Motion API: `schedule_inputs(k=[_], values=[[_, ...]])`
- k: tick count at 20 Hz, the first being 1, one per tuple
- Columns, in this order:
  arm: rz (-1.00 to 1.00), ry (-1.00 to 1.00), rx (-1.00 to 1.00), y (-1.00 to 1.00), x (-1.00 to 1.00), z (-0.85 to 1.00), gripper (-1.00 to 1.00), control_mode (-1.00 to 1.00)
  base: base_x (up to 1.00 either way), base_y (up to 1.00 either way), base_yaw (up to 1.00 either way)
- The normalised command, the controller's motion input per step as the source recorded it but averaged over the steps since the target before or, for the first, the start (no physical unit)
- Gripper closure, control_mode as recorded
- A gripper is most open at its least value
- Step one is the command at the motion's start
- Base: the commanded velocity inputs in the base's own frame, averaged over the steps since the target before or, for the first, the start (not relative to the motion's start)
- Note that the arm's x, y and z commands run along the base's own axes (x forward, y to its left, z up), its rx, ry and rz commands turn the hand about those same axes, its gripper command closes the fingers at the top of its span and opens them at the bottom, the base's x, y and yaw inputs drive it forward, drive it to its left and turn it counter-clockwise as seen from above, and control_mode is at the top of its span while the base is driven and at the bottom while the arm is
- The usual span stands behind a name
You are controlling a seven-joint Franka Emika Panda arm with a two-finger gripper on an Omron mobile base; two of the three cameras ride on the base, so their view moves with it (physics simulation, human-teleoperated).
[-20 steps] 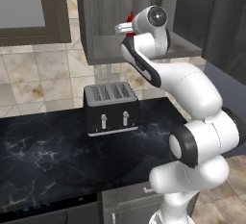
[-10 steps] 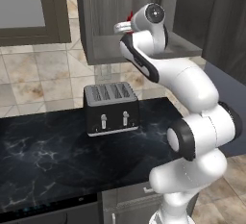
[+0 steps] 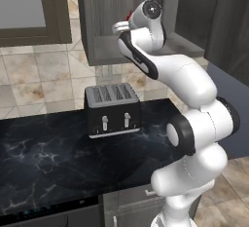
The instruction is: Move the ketchup and mustard from the cabinet to the dining counter.
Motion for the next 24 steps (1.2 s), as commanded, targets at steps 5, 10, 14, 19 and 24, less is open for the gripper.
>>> schedule_inputs(k=[5,10,14,19,24], values=[[0.0,0.03,0.0,0.05,0.04,-0.01,1.0,-1.0,0.0,0.0,0.0],[0.0,0.0,0.0,0.0,0.0,0.0,1.0,-1.0,0.0,0.0,0.0],[0.0,-0.04,0.0,0.01,0.0,0.0,1.0,-1.0,0.0,0.0,0.0],[0.0,-0.02,0.0,0.08,-0.01,0.0,1.0,-1.0,0.0,0.0,0.0],[0.0,0.0,0.0,0.0,0.0,0.0,1.0,-1.0,0.0,0.0,0.0]])
